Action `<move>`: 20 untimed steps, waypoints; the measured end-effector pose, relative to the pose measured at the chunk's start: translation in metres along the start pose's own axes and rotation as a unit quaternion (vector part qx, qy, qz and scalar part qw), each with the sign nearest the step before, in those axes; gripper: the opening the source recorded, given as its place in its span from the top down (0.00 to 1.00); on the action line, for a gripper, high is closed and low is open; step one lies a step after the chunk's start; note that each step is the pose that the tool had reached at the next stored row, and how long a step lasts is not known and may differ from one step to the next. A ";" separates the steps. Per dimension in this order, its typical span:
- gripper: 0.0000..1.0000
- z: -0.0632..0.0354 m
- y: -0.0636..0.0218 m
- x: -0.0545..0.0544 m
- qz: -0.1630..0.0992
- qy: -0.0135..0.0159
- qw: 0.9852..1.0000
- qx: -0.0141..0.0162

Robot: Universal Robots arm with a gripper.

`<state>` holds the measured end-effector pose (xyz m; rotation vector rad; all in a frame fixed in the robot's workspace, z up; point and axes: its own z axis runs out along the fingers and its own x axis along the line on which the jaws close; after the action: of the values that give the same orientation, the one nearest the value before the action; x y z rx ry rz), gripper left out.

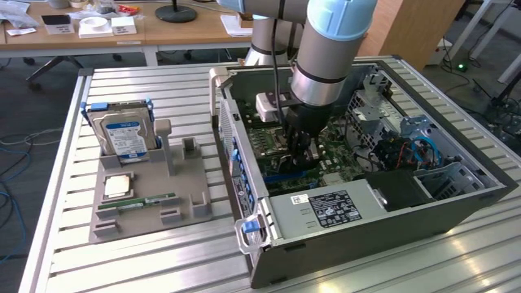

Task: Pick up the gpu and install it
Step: 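Insert the gpu into the slot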

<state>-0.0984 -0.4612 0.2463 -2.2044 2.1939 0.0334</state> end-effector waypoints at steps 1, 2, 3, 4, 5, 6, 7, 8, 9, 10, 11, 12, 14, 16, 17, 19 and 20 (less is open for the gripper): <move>0.74 0.0000 0.0000 0.000 0.000 0.000 1.000 0.000; 0.74 0.0002 0.0000 0.000 0.000 0.000 1.000 0.000; 0.74 0.0004 0.0000 0.000 0.000 0.000 1.000 0.000; 0.74 0.0005 0.0000 0.000 0.000 0.000 1.000 0.000; 0.74 0.0007 0.0000 0.000 0.000 0.000 1.000 0.000; 0.74 0.0009 0.0000 0.000 0.000 0.000 1.000 0.000; 0.74 0.0011 0.0000 0.000 0.000 0.000 1.000 0.000; 0.74 0.0012 0.0000 0.000 0.000 0.000 1.000 0.000; 0.74 0.0012 0.0000 0.000 0.000 0.000 1.000 0.000; 0.74 0.0013 0.0000 0.000 0.000 0.000 1.000 0.000; 0.74 0.0013 0.0000 0.000 0.000 0.000 1.000 0.000; 0.74 0.0013 0.0000 0.000 0.000 0.000 1.000 0.000; 0.74 0.0011 0.0000 0.000 0.000 0.000 1.000 0.000; 0.74 -0.0002 0.0000 0.000 0.000 0.000 1.000 0.000; 0.74 -0.0011 0.0000 0.000 0.000 0.000 1.000 0.000; 0.74 -0.0023 0.0000 0.000 0.000 0.000 1.000 0.000; 0.74 -0.0025 0.0000 0.000 0.000 0.000 1.000 0.000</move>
<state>-0.0984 -0.4611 0.2488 -2.2044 2.1940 0.0332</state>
